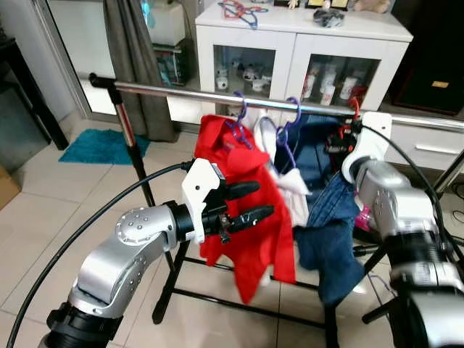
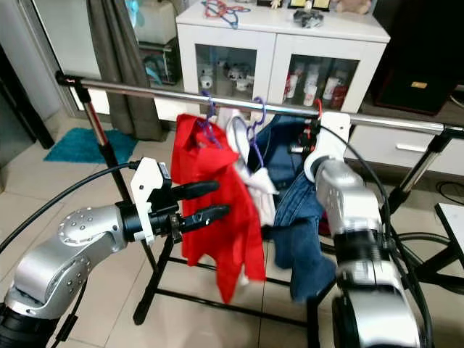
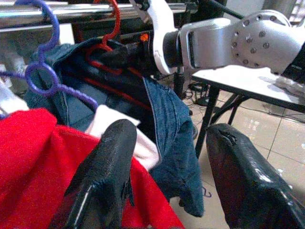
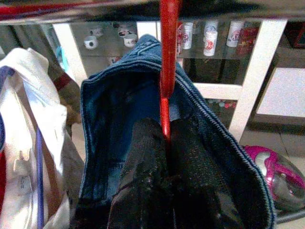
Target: Hang hanger
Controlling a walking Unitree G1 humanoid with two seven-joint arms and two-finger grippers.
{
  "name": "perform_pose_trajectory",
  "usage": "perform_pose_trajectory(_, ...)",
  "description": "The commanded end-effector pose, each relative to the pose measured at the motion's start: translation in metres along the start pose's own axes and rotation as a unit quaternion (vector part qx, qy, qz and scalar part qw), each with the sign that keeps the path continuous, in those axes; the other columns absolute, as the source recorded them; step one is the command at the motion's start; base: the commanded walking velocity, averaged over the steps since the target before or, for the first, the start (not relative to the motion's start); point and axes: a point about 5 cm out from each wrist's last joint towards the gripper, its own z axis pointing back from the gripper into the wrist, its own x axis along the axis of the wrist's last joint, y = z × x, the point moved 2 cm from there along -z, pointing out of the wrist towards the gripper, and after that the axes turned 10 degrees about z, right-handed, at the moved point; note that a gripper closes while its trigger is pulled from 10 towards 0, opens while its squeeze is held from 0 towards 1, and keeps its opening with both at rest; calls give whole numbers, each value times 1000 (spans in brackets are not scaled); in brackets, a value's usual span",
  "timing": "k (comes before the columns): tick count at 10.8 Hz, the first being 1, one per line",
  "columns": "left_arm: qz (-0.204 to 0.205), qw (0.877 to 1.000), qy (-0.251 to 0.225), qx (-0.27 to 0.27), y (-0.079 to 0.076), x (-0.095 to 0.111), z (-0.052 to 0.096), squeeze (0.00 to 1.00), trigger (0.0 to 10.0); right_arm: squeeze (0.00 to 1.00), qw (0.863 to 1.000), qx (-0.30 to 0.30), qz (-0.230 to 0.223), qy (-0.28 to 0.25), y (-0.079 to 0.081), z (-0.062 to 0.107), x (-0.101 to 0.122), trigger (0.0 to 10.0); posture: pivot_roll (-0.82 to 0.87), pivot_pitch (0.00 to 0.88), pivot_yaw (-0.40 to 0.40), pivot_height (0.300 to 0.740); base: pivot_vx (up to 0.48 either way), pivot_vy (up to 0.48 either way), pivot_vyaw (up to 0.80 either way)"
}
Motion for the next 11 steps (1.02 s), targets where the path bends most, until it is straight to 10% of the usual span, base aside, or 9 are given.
perform_pose_trajectory(1,-9,1000,-3,6,3,5,1,0,10000,0,1000,0,-7,7,-2,-3,0,10000,9,0,11,740,0,0,0)
perform_pose_trajectory(4,-8,1000,-5,9,4,5,1,0,10000,12,999,18,-10,28,-2,3,-19,10000,7,0,14,740,0,0,0)
perform_pose_trajectory(5,-9,1000,-5,9,4,5,2,0,10000,890,1000,20,-6,23,-3,7,-22,10000,0,0,22,740,0,0,0)
perform_pose_trajectory(6,-9,1000,-9,15,5,5,3,0,10000,1000,999,46,4,-5,-3,21,-21,10000,-6,0,36,740,0,0,0)
perform_pose_trajectory(11,11,984,-47,171,19,-5,40,0,10000,1000,972,208,-11,-108,11,130,-7,10000,-19,0,86,740,0,0,0)
